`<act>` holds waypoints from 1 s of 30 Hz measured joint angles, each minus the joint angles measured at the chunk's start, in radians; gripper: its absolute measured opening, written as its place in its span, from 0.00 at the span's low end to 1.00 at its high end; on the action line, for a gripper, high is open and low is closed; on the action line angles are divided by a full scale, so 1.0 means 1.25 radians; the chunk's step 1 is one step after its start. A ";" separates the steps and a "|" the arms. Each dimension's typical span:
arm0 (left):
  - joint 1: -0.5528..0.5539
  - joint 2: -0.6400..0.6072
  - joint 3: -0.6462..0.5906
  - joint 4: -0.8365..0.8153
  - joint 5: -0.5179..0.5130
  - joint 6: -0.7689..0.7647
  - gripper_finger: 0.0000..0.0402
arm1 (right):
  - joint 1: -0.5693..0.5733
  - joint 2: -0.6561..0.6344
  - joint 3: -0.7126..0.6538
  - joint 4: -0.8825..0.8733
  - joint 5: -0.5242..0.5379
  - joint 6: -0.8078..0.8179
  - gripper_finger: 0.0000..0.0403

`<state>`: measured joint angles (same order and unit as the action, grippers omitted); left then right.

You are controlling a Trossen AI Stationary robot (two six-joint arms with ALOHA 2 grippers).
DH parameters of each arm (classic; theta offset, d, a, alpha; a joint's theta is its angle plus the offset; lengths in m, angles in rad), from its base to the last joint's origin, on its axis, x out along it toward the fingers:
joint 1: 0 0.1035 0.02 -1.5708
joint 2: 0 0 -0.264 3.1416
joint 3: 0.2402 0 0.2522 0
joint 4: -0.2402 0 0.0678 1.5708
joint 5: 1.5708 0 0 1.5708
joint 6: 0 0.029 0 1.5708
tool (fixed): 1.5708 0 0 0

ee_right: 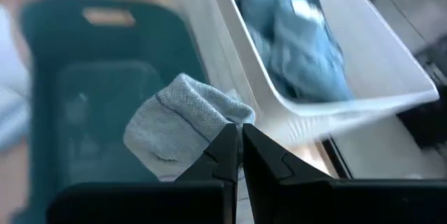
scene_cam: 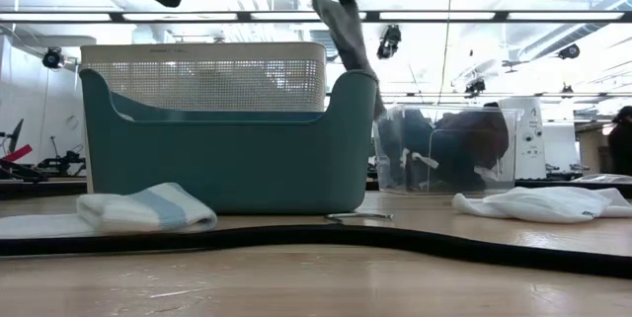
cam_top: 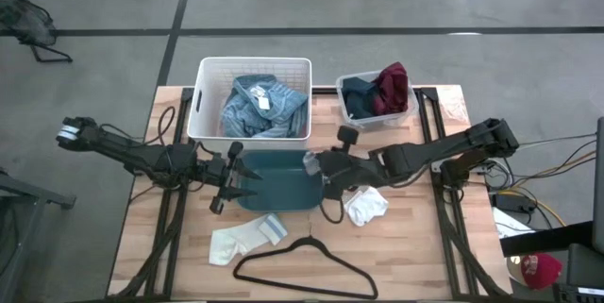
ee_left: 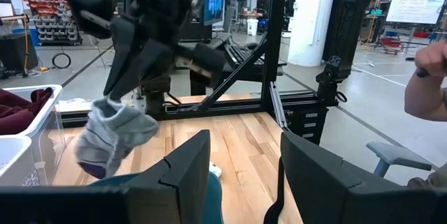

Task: Pick & Place Cloths
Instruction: Put the gray sock into the blue bin, then put the white sock into the blue bin

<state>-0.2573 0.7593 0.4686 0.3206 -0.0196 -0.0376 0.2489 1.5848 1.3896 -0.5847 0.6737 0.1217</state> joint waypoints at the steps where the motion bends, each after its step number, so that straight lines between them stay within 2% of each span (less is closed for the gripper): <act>1: 0.000 0.000 0.000 0.000 0.000 0.000 0.45 | 0.000 0.000 0.001 0.028 -0.010 -0.020 0.02; 9: 0.000 0.000 0.000 0.000 0.000 0.000 0.45 | 0.000 0.000 -0.002 0.196 -0.047 -0.083 0.02; 14: 0.000 0.000 0.000 -0.001 0.000 0.000 0.45 | -0.002 0.001 -0.008 0.224 -0.142 -0.078 0.02; 19: 0.000 0.000 0.000 -0.001 0.000 0.000 0.45 | -0.002 0.034 -0.010 0.225 -0.188 -0.059 0.03; 25: -0.001 0.000 0.000 -0.001 0.000 0.000 0.45 | -0.004 0.103 -0.011 0.231 -0.185 -0.058 0.10; 30: -0.001 0.002 0.000 -0.001 0.000 0.000 0.45 | -0.008 0.130 -0.006 0.238 -0.157 -0.055 0.21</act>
<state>-0.2584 0.7623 0.4686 0.3191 -0.0196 -0.0376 0.2392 1.7479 1.3815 -0.2878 0.4779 0.0528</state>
